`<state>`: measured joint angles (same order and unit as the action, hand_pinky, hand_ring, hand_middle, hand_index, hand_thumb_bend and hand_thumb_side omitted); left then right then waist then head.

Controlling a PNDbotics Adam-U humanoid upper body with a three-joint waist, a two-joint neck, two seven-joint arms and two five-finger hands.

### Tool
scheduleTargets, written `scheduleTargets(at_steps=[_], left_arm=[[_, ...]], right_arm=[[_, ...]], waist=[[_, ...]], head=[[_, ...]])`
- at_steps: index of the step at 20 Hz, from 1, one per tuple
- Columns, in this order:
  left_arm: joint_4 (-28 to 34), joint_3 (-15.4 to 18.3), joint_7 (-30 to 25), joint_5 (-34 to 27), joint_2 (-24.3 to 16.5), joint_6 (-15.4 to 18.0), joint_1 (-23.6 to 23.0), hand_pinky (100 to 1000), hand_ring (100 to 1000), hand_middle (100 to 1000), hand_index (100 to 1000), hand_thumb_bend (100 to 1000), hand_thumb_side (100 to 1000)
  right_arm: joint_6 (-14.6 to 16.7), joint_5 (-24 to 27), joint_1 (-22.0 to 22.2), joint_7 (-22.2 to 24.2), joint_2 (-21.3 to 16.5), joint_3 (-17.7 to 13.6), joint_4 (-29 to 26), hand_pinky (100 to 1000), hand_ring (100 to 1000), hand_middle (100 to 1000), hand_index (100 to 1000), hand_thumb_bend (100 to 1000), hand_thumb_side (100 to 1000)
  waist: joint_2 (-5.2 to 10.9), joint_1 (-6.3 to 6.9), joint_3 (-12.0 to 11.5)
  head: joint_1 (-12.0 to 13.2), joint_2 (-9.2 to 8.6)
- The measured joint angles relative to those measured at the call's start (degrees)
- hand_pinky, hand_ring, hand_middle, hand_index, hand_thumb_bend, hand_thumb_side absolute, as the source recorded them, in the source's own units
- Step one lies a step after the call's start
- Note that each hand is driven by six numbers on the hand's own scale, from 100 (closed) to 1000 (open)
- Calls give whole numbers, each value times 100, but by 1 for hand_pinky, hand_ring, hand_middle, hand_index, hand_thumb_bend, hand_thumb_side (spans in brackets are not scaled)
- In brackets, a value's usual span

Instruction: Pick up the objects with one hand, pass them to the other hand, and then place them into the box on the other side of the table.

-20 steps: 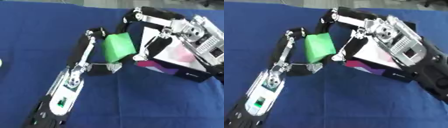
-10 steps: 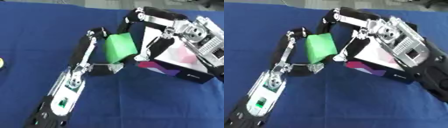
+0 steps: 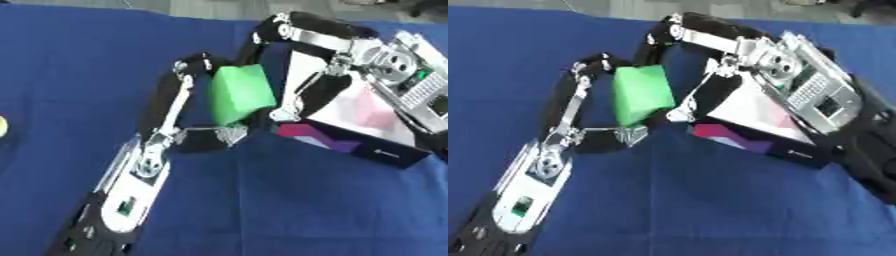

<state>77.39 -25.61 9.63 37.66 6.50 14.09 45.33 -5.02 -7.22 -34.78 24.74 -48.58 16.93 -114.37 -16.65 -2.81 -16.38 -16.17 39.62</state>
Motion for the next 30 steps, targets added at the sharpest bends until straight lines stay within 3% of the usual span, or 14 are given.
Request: scheduleTargets(at_steps=[8, 15, 23, 30], left_arm=[[71, -1, 52, 89, 9, -49, 0, 756, 658, 621, 796, 998, 493], [66, 31, 251, 182, 8, -249, -37, 762, 670, 630, 804, 1000, 581], [-5, 112, 410, 268, -56, -414, -140, 760, 672, 628, 797, 1000, 584], [-33, 219, 507, 296, -246, -518, -272, 759, 671, 626, 791, 1000, 592]], right_arm=[[43, 40, 44, -66, -15, -26, 4, 803, 628, 239, 611, 357, 100], [70, 49, 109, -154, -87, -66, 5, 804, 628, 238, 610, 357, 100], [135, 153, 290, -357, -251, -215, 5, 804, 629, 238, 609, 361, 100], [168, 279, 687, -766, -512, -527, 5, 804, 630, 239, 611, 362, 100]], waist=[[0, 2, 20], [0, 8, 73], [8, 60, 163], [33, 107, 300]], head=[[2, 0], [3, 0], [22, 6], [-11, 51]])
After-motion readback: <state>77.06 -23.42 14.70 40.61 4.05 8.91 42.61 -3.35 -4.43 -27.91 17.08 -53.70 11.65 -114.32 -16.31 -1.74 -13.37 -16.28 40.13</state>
